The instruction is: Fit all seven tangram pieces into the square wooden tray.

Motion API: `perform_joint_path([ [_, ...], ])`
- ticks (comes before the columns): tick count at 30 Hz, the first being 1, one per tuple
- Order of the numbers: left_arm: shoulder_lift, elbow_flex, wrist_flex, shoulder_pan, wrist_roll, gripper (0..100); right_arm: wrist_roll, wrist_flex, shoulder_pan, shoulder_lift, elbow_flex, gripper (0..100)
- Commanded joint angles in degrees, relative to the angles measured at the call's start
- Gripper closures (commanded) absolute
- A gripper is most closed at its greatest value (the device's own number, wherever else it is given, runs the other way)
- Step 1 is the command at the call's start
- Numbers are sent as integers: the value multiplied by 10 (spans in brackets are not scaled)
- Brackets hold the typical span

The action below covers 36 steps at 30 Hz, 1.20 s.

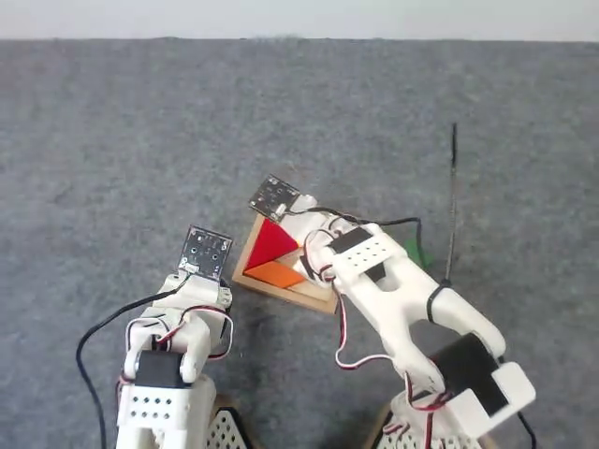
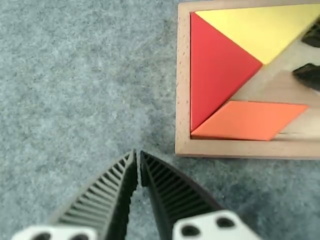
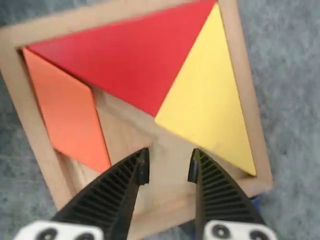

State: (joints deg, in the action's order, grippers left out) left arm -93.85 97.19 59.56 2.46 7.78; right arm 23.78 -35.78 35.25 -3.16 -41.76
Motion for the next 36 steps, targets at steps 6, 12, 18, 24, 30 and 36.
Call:
perform_joint_path([
  [6, -7, -4, 3, 2, -4, 987, -19, 10, 45, -2, 62, 847],
  [12, -7, -4, 3, 2, -4, 987, -20, -29, 22, -17, 61, 850],
  [18, -7, -4, 3, 2, -4, 987, -29, -56, -34, -29, 54, 850],
  [24, -7, -4, 3, 2, -4, 987, -34, -50, -23, 41, 62, 851],
  [30, -7, -4, 3, 2, -4, 987, -34, -51, 18, 75, 112, 851],
  [36, -7, -4, 3, 2, -4, 987, -34, -51, 44, 75, 139, 851],
])
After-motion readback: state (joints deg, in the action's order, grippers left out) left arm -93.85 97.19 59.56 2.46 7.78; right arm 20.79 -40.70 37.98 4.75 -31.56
